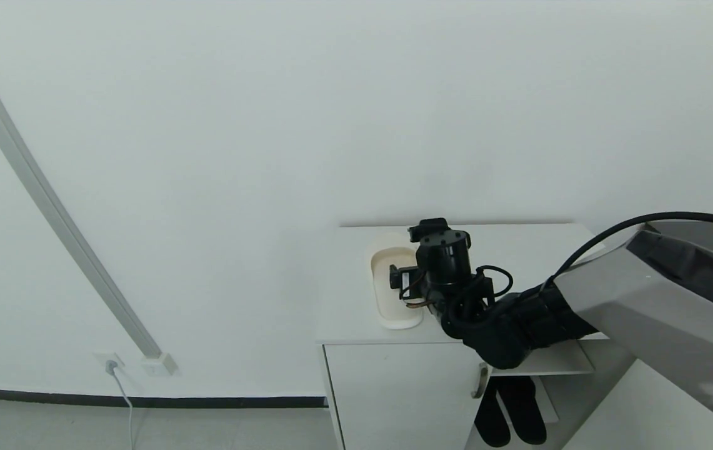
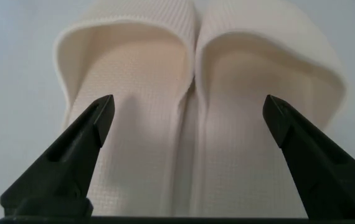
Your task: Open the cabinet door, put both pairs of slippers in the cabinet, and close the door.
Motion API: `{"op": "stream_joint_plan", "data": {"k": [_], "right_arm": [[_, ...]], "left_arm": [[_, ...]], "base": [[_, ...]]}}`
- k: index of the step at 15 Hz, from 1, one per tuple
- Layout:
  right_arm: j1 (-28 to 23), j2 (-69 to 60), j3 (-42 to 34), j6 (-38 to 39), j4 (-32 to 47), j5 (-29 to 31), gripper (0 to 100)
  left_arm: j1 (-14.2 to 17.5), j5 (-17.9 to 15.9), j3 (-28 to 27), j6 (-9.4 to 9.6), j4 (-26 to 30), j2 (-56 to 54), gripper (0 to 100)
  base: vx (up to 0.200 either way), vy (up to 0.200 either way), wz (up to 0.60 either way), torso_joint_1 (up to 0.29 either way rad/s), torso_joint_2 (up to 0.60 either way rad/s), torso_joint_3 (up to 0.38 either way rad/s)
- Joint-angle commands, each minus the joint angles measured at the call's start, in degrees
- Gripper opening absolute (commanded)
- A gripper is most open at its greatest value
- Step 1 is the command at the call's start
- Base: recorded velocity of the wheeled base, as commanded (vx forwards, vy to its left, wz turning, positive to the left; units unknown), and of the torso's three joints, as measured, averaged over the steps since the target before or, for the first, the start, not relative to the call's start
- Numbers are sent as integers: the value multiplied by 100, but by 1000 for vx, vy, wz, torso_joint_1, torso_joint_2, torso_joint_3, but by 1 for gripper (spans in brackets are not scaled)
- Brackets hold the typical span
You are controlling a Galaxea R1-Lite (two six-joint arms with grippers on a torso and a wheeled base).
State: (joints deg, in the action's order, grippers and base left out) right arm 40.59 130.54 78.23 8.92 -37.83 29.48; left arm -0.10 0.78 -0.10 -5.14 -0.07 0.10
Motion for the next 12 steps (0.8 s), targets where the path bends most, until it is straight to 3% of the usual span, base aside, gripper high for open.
{"op": "stream_joint_plan", "data": {"k": [1, 7, 8, 12], "right_arm": [[-104, 376, 395, -57, 12, -3, 100], [-192, 842, 1230, -303, 65, -3, 100], [-192, 886, 1300, -339, 91, -3, 0], [-183, 921, 1415, -339, 179, -3, 0]], "left_arm": [[1, 1, 1, -4, -1, -1, 0], [1, 1, 1, 5, -1, -1, 0], [1, 10, 1, 5, -1, -1, 0], [1, 10, 1, -4, -1, -1, 0]], "base": [[0, 0, 0, 0, 0, 0], [0, 0, 0, 0, 0, 0], [0, 0, 0, 0, 0, 0], [0, 0, 0, 0, 0, 0]]}}
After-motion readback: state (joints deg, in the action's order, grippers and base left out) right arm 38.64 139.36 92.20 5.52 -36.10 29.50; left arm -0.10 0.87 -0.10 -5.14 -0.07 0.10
